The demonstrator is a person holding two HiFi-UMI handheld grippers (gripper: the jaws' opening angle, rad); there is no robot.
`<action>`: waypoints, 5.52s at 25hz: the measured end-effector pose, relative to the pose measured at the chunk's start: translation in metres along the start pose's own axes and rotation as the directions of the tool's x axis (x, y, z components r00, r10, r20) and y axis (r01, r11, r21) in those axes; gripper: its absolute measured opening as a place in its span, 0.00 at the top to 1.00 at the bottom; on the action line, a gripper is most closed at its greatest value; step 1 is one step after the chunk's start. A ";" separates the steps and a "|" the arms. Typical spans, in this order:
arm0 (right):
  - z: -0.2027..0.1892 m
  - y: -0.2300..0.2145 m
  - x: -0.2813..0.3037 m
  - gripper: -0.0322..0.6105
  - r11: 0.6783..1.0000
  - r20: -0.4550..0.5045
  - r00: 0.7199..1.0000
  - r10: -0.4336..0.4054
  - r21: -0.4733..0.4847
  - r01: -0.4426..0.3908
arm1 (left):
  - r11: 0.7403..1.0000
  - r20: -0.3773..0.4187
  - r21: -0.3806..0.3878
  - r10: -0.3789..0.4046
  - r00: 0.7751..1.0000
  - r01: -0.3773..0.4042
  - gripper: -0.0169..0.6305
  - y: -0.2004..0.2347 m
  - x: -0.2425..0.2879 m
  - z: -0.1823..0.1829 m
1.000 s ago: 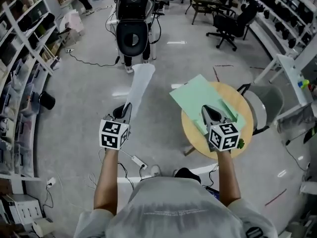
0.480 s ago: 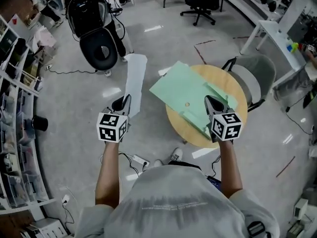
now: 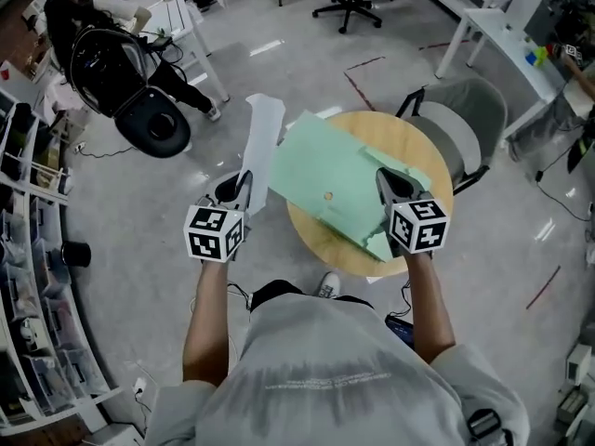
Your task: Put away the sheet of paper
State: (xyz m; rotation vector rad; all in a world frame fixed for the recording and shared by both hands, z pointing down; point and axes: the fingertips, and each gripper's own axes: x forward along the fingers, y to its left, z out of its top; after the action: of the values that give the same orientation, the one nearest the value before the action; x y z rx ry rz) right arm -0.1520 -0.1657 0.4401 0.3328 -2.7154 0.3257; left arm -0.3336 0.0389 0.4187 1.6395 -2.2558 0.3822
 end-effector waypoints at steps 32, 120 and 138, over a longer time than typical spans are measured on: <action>-0.067 -0.044 0.012 0.90 0.810 -0.217 0.845 -0.489 0.246 0.532 | 0.507 0.006 -0.727 -0.670 0.742 0.463 0.95 -0.015 0.237 -0.087; -0.187 -0.098 -0.102 0.90 0.691 -0.346 0.786 -0.513 0.377 0.617 | 0.709 -0.464 -0.559 -0.698 0.546 0.431 0.71 -0.160 0.272 -0.211; -0.189 -0.076 -0.097 0.90 0.695 -0.343 0.791 -0.507 0.379 0.611 | 0.772 -0.595 -0.330 -0.617 0.515 0.544 0.61 -0.124 0.257 -0.210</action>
State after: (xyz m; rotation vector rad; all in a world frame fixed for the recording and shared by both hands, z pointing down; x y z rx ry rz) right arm 0.0212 -0.1681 0.5847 1.1717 -2.1383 0.7888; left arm -0.2673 -0.1367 0.7191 1.7081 -1.0704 0.5562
